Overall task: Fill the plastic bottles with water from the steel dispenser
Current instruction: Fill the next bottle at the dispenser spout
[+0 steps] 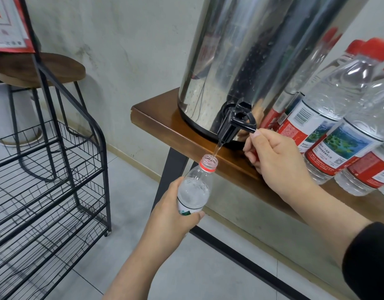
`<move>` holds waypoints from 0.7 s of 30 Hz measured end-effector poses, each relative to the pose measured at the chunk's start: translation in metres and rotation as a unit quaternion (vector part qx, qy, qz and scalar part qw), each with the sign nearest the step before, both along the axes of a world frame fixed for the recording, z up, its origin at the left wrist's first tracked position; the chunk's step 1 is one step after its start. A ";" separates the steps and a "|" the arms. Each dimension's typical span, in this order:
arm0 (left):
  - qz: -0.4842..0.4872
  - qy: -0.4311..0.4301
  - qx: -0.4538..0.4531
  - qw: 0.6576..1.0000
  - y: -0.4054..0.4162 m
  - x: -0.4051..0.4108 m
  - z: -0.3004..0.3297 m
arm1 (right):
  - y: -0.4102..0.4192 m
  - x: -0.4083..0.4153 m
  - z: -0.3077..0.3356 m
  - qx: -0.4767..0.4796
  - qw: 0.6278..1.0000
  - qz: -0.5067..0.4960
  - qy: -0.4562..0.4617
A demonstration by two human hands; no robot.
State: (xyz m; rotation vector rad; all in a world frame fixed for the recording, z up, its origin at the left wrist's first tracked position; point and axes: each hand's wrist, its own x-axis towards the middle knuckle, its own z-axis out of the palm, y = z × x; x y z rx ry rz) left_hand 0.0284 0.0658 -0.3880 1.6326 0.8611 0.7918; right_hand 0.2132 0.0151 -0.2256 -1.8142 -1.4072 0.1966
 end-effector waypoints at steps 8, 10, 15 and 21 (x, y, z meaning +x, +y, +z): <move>-0.001 -0.002 -0.001 1.000 0.000 0.000 -0.002 | 0.000 0.001 -0.001 0.003 1.000 0.002 0.003; 0.000 -0.002 -0.003 1.000 0.000 0.001 -0.003 | 0.000 0.001 -0.001 0.003 1.000 0.002 0.002; 0.000 -0.002 -0.005 1.000 0.000 0.001 -0.002 | 0.000 0.000 0.000 0.002 1.000 0.001 0.004; 0.001 0.001 -0.005 1.000 0.000 0.002 -0.002 | -0.001 -0.001 0.001 -0.002 1.000 -0.002 -0.001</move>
